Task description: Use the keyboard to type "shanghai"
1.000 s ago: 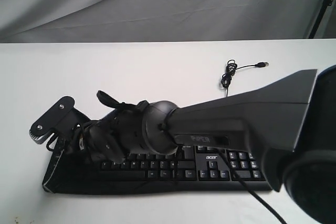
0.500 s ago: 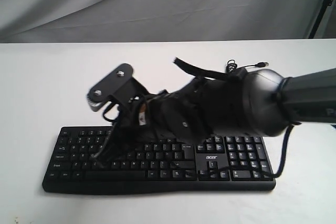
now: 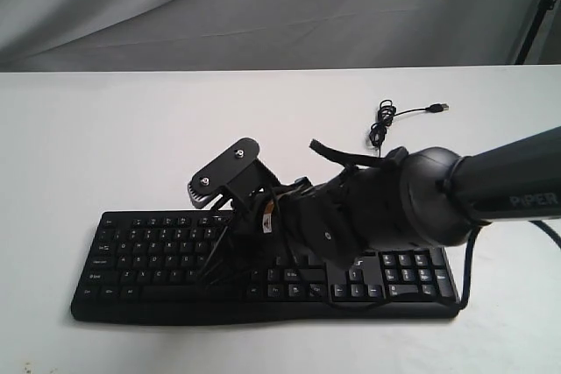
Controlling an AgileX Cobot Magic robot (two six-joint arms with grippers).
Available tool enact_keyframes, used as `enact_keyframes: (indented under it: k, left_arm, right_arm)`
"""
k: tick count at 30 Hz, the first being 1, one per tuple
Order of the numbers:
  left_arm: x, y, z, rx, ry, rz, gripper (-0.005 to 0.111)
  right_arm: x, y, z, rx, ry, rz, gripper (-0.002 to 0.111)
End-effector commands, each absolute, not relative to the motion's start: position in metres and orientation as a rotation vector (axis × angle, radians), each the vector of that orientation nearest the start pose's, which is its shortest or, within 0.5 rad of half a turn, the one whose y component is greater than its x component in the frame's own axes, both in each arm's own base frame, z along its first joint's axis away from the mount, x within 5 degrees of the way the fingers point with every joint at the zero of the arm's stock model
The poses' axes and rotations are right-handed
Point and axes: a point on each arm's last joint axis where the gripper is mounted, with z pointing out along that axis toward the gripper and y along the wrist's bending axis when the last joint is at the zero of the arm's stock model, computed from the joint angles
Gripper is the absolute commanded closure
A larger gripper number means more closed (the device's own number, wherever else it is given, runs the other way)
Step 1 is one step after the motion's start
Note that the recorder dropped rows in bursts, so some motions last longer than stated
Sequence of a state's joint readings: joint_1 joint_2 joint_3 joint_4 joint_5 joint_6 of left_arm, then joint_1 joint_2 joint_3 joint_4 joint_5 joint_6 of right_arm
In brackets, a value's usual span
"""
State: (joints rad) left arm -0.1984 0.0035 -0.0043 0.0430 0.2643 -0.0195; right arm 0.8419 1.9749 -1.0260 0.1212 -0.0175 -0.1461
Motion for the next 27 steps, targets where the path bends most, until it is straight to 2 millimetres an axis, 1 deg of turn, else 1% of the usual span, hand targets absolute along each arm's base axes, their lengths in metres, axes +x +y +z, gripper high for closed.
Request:
enact_keyframes:
  k: [1,3,8,19,20,21,22,23,24,25,26,27]
  left_arm:
    - [0.054,-0.01,0.19,0.185,1.735,-0.124,0.107]
    - [0.054,-0.01,0.19,0.185,1.735,-0.124,0.107]
    - [0.054,-0.01,0.19,0.185,1.735,-0.124,0.107]
    - [0.054,-0.01,0.19,0.185,1.735,-0.124,0.107]
    - [0.054,-0.01,0.19,0.185,1.735,-0.124,0.107]
    - [0.054,-0.01,0.19,0.185,1.735,-0.124,0.107]
    - [0.054,-0.01,0.19,0.185,1.735,-0.124,0.107]
    - [0.054,-0.01,0.19,0.185,1.735,-0.124,0.107]
    - [0.054,-0.01,0.19,0.185,1.735,-0.124,0.107]
    - [0.054,-0.01,0.19,0.185,1.735,-0.124,0.107]
    - [0.054,-0.01,0.19,0.185,1.735,-0.124,0.107]
    - [0.054,-0.01,0.19,0.185,1.735,-0.124,0.107]
  right_arm:
    - [0.261,0.288,0.121,-1.016,2.207,0.367,0.108]
    - [0.261,0.288,0.12,-1.016,2.208,0.366,0.108]
    - [0.267,0.286,0.107,-1.01,2.211,0.349,0.108]
    - [0.266,0.285,0.105,-1.022,2.229,0.343,0.108]
    - [0.265,0.285,0.112,-1.025,2.213,0.346,0.108]
    - [0.264,0.284,0.131,-1.025,2.183,0.356,0.108]
    - [0.262,0.283,0.145,-1.02,2.165,0.367,0.108]
    - [0.25,0.278,0.175,-1.023,2.119,0.391,0.108]
    - [0.239,0.274,0.194,-1.021,2.079,0.413,0.108]
    - [0.216,0.262,0.226,-1.012,1.989,0.458,0.108]
    - [0.2,0.253,0.242,-1.005,1.935,0.489,0.108]
    - [0.17,0.234,0.267,-0.99,1.856,0.555,0.108]
